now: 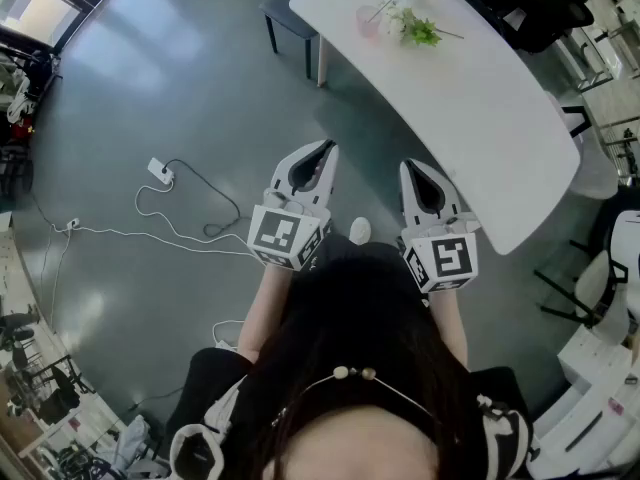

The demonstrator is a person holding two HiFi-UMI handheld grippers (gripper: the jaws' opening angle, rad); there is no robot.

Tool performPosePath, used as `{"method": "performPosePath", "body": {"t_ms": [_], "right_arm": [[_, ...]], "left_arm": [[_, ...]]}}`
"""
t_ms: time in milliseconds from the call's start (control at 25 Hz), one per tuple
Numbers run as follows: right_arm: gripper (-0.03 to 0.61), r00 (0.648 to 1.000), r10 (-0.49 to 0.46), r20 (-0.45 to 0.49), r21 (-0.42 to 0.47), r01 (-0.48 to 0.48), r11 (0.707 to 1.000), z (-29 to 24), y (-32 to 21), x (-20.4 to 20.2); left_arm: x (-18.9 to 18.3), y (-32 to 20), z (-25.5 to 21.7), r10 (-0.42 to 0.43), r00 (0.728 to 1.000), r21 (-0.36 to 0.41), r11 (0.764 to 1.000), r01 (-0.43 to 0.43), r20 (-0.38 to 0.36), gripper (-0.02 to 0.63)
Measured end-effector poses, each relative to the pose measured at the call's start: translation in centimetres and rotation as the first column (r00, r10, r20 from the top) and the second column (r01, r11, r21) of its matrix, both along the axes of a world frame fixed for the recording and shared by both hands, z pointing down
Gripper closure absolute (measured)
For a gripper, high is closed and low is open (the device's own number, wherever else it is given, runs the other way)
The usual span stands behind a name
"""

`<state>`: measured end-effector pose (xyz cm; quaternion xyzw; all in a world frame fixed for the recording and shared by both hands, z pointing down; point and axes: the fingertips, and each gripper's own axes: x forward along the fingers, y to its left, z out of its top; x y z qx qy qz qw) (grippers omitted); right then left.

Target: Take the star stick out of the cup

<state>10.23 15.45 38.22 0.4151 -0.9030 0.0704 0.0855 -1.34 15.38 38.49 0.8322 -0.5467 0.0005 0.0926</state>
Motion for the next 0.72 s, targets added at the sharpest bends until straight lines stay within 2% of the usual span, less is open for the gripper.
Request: {"method": "performPosePath", "body": {"t_ms": [360, 520, 720], "right_arm": [[0.575, 1.000, 0.003, 0.011, -0.008, -0.003, 1.000, 0.0, 0.2, 0.5], [0.575, 0.999, -0.002, 0.045, -0.021, 0.003, 1.000, -0.1, 0.3, 0.9], [0.575, 0.997, 0.029, 0.076, -0.038, -0.026, 0.999, 0.3, 0.3, 2.9]], "left_arm": [[0.2, 0.4, 0.1, -0.010, 1.000, -0.009, 1.000, 0.010, -0.004, 0.595], [0.5, 0.5, 0.2, -0.015, 1.000, -0.010, 1.000, 0.015, -0.003, 0.595], [1.3, 0.7, 0.4, -0.028, 1.000, -0.011, 1.000, 0.028, -0.002, 0.595]]}}
